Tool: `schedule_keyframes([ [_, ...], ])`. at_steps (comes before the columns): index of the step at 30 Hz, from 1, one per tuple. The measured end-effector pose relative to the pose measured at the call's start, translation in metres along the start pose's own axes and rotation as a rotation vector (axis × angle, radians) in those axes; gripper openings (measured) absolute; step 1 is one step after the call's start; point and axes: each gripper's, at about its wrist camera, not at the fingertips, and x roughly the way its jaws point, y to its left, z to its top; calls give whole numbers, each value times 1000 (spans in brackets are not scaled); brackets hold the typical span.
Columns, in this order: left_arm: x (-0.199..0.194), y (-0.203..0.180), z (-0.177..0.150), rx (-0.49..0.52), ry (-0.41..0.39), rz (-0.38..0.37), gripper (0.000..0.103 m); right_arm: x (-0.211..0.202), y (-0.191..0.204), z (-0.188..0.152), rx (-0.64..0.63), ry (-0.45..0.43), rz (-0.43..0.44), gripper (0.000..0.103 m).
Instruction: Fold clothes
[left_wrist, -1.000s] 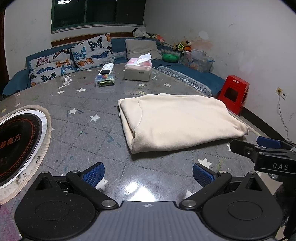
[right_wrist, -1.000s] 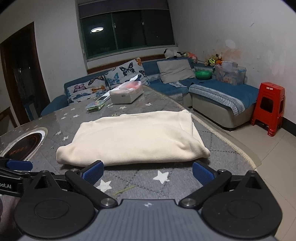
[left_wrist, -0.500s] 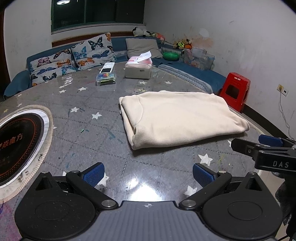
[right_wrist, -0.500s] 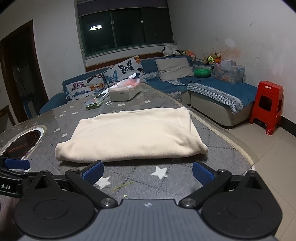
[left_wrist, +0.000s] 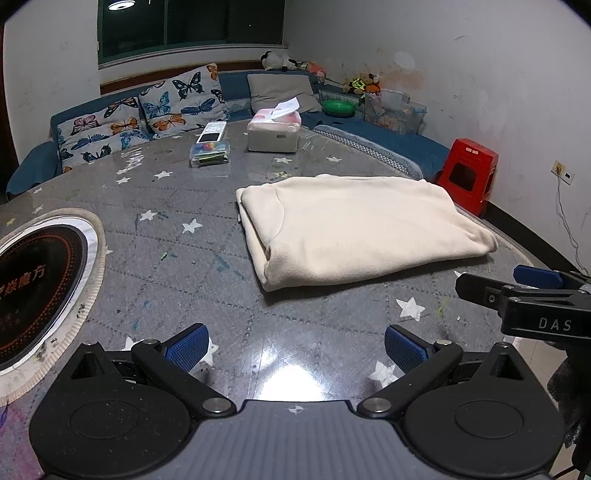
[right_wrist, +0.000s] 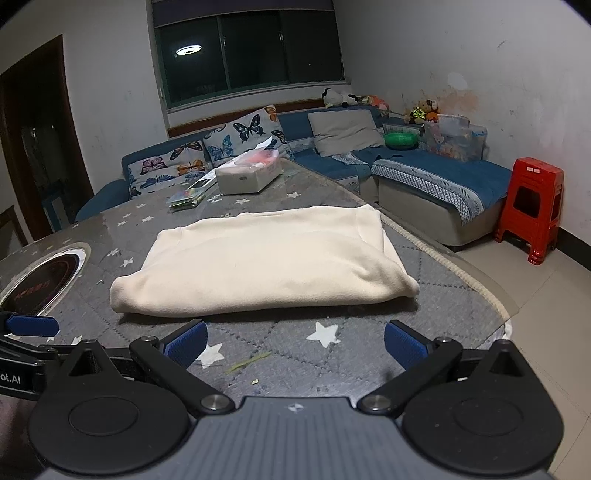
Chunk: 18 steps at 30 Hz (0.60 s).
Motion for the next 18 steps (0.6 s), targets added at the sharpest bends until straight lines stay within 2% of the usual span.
schedule_keyframes([
  [18, 3, -1, 0, 14, 16, -2, 103, 3, 2, -2, 3, 19, 1, 103],
])
